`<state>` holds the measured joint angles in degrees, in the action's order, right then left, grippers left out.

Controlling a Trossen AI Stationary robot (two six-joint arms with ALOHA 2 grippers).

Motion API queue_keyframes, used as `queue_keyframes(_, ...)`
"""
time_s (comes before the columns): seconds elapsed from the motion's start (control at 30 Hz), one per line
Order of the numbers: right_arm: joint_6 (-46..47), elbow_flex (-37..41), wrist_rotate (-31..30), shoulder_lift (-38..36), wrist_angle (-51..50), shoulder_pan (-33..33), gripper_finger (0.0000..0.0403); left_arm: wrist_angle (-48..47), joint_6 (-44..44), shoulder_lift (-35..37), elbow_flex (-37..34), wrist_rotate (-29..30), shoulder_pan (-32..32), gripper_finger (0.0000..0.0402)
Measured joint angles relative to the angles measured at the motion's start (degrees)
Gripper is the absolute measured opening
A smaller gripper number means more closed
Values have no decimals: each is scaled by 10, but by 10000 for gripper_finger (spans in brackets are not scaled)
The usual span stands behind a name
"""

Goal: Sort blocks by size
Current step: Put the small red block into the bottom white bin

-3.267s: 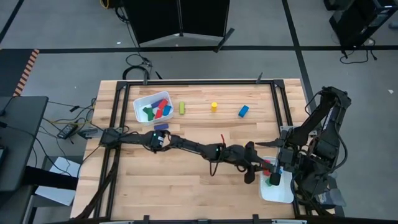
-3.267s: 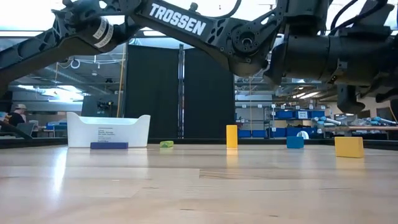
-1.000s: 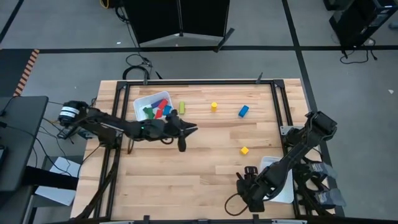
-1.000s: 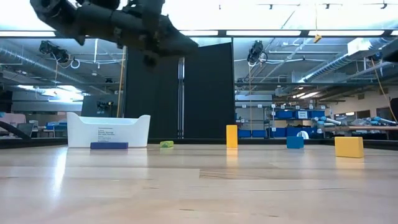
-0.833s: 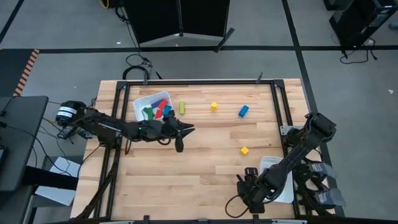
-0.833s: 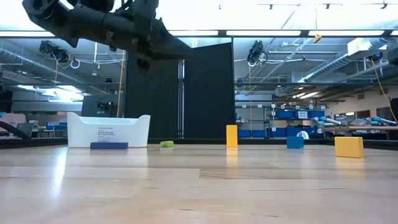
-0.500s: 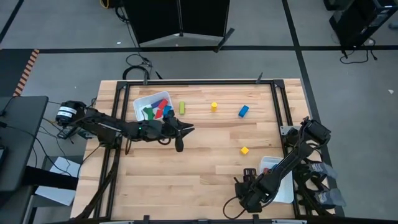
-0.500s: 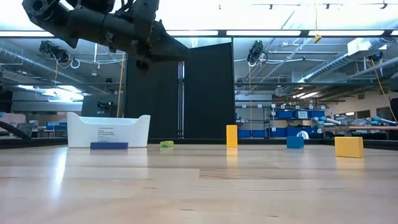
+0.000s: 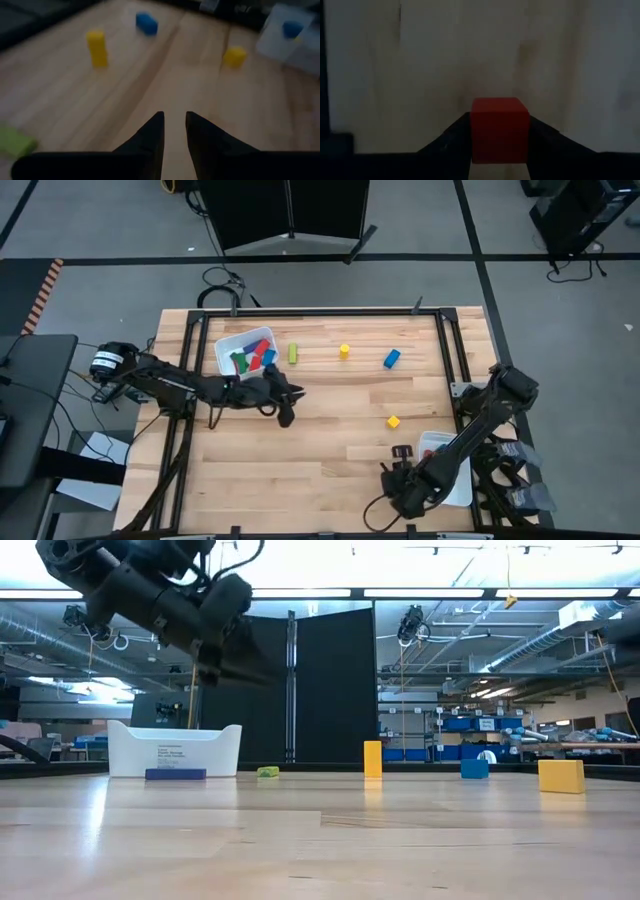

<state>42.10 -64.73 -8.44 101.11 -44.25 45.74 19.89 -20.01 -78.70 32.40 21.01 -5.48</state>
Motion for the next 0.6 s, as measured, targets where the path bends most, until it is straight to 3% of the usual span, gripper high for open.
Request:
queue_keyframes(0.17,71,0,-41,-113,-105,21,143,-59,-41,0,0,0,0,88)
queue_keyframes(0.33,212,-1,-8,-200,-248,67,143,-56,-47,0,0,-14,0,88)
queue_keyframes(0.6,329,0,30,-181,-331,118,156,-36,-29,0,1,-25,2,109)
